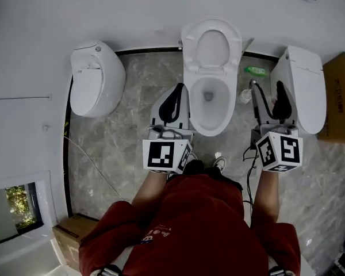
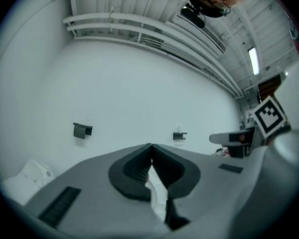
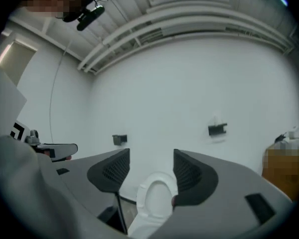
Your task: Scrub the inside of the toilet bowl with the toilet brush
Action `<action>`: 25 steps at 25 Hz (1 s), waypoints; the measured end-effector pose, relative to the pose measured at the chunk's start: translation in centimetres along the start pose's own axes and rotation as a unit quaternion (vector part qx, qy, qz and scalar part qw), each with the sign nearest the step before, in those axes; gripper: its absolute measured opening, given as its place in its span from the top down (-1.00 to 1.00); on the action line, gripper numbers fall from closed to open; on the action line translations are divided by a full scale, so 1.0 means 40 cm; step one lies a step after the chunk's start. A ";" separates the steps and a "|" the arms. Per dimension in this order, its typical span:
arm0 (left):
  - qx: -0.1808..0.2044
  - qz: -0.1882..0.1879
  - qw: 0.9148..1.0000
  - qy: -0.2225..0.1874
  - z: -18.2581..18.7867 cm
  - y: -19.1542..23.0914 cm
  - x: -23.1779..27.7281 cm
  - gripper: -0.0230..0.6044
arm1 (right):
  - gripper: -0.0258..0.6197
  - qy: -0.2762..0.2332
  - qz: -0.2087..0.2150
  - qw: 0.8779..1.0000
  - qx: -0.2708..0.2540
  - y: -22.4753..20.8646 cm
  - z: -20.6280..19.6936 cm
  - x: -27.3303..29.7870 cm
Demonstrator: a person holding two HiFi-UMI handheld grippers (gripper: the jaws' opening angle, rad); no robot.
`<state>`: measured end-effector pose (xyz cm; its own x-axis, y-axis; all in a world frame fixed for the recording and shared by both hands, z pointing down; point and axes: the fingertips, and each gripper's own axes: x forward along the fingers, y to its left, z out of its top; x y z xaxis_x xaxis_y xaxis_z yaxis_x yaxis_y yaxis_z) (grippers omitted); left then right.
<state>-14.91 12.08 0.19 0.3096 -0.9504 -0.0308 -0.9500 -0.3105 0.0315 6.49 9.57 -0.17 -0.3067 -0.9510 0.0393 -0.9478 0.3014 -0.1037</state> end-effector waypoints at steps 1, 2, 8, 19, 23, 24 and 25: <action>0.007 0.003 1.000 -0.011 0.041 0.002 -0.003 0.93 | 0.19 -0.025 -0.008 1.000 -0.014 0.006 0.053 -0.015; 0.016 0.006 1.000 -0.022 0.078 0.002 -0.007 0.93 | 0.35 -0.044 -0.018 0.998 -0.029 0.009 0.096 -0.032; 0.040 0.001 0.998 -0.057 0.200 -0.041 -0.028 0.93 | 0.92 -0.113 -0.066 0.991 0.004 -0.041 0.224 -0.115; 0.060 -0.009 0.997 -0.055 0.233 -0.089 -0.037 0.93 | 0.92 -0.094 -0.060 0.993 -0.028 -0.054 0.220 -0.136; 0.054 -0.007 0.997 -0.063 0.234 -0.086 -0.039 0.93 | 0.92 -0.095 -0.057 0.993 -0.041 -0.036 0.227 -0.145; 0.053 -0.007 0.997 -0.063 0.233 -0.086 -0.041 0.93 | 0.92 -0.096 -0.057 0.993 -0.044 -0.031 0.229 -0.149; 0.054 -0.007 0.997 -0.062 0.233 -0.087 -0.043 0.93 | 0.92 -0.096 -0.059 0.992 -0.048 -0.027 0.232 -0.152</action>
<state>-12.48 14.98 -9.17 0.3215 -0.9344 -0.1532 -0.9466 -0.3130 -0.0773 10.19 14.37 -9.50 -0.1803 -0.9728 -0.1452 -0.9828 0.1841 -0.0132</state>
